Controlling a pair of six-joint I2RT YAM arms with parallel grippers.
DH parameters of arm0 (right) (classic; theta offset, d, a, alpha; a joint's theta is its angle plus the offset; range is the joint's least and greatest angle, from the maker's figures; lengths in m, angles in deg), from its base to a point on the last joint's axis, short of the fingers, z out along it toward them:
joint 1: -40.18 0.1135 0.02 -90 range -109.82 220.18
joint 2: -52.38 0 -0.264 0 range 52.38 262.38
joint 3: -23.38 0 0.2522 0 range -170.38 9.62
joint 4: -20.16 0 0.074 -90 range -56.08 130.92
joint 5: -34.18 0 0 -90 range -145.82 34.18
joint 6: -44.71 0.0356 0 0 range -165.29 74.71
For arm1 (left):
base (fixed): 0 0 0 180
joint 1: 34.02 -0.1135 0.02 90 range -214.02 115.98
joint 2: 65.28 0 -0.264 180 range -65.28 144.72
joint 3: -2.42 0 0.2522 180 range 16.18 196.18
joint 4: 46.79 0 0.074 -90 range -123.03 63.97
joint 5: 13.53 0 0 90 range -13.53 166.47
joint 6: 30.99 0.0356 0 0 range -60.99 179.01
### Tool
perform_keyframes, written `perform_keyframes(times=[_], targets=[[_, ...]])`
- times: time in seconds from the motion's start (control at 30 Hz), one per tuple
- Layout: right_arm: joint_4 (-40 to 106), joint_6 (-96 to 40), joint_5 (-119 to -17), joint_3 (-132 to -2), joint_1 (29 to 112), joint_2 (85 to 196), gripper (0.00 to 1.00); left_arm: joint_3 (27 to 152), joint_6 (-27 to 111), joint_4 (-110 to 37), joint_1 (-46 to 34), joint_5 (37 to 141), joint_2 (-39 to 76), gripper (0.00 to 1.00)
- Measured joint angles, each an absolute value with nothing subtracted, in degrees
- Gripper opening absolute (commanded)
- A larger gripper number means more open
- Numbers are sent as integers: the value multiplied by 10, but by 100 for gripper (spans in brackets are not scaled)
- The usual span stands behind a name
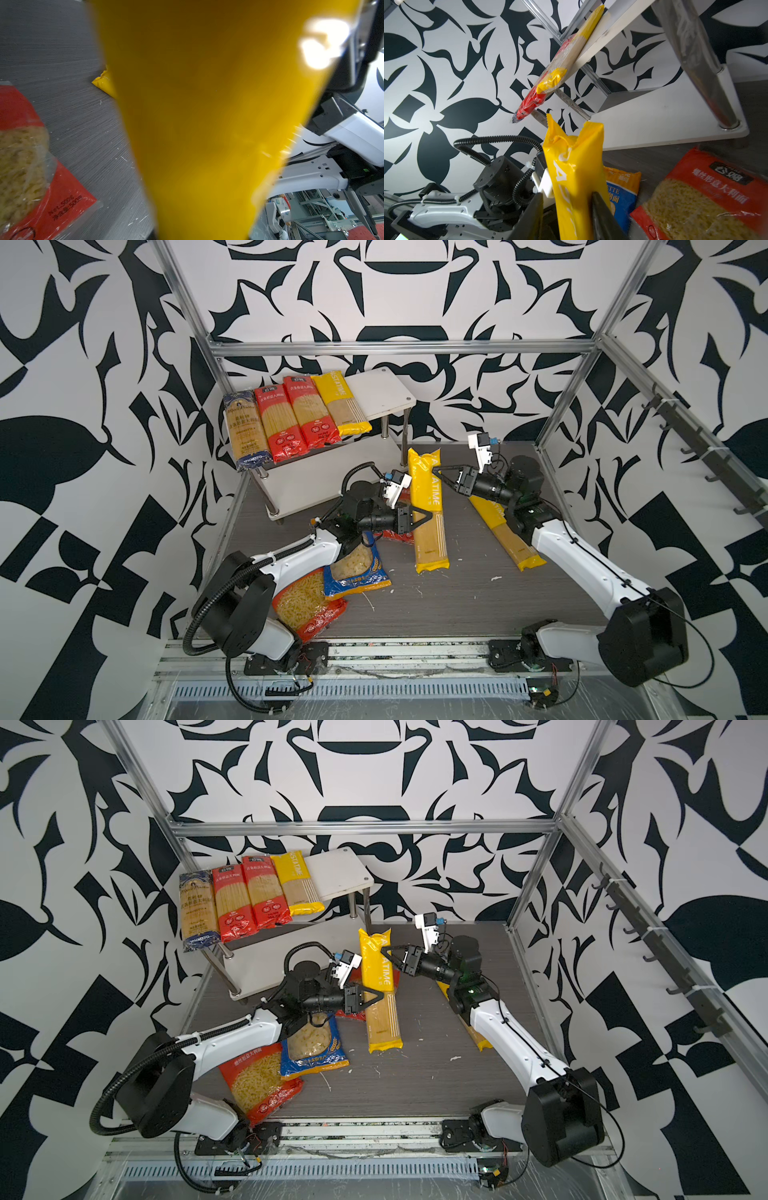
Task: Arrange pasta packages on shelves
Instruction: Pick up the pasta bag from the center of the table.
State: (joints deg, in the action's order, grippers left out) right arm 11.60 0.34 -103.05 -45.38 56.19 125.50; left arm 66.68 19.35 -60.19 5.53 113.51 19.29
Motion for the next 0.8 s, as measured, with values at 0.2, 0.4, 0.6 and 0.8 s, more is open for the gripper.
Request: perform_keyframes(times=[0.2,0.4,0.6,0.8], targets=[[98,50,-1050,-411,507,1206,56,701,174,-556,55,1123,190,13],[141,64,-1049,-385,501,1143,74,791,170,-491,55,1084,190,10],[187,59,-1070,-388,501,1128,81,893,166,-439,49,1029,190,10],[169,91,-1089,-389,503,1156,81,969,120,-436,8,1013,201,10]])
